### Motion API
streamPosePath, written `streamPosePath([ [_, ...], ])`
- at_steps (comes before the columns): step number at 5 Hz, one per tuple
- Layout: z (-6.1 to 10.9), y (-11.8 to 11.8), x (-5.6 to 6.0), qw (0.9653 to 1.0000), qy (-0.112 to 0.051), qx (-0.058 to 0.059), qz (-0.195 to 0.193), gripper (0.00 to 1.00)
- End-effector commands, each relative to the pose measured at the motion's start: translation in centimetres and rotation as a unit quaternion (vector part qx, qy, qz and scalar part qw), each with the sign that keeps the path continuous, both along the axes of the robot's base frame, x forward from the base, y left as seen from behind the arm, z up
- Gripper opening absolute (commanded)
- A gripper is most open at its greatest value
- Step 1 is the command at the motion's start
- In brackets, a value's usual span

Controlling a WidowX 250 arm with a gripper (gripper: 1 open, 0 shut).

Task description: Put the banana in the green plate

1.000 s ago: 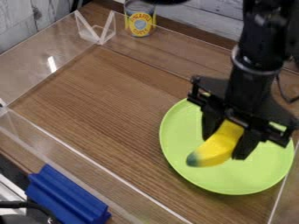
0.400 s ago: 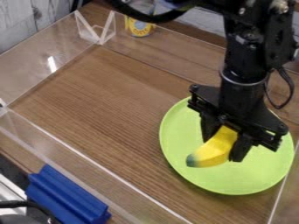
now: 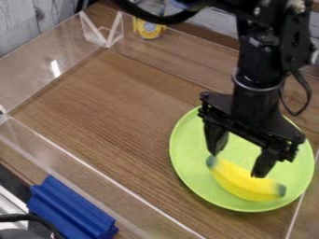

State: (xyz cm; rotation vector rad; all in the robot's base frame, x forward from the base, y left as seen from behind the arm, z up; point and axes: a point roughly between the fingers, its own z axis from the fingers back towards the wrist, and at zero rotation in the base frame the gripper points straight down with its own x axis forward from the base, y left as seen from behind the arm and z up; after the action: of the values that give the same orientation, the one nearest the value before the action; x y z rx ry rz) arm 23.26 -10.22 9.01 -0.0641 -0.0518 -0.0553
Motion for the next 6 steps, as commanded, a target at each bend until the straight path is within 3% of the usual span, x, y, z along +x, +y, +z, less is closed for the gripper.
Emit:
streamPosePath([
  [1, 1.1, 0.1, 1.0, 0.9996, -0.020, -0.011, 0.014, 1.00],
  [6, 1.6, 1.4, 2.3, 0.9986, -0.004, -0.017, 0.049, 1.00],
])
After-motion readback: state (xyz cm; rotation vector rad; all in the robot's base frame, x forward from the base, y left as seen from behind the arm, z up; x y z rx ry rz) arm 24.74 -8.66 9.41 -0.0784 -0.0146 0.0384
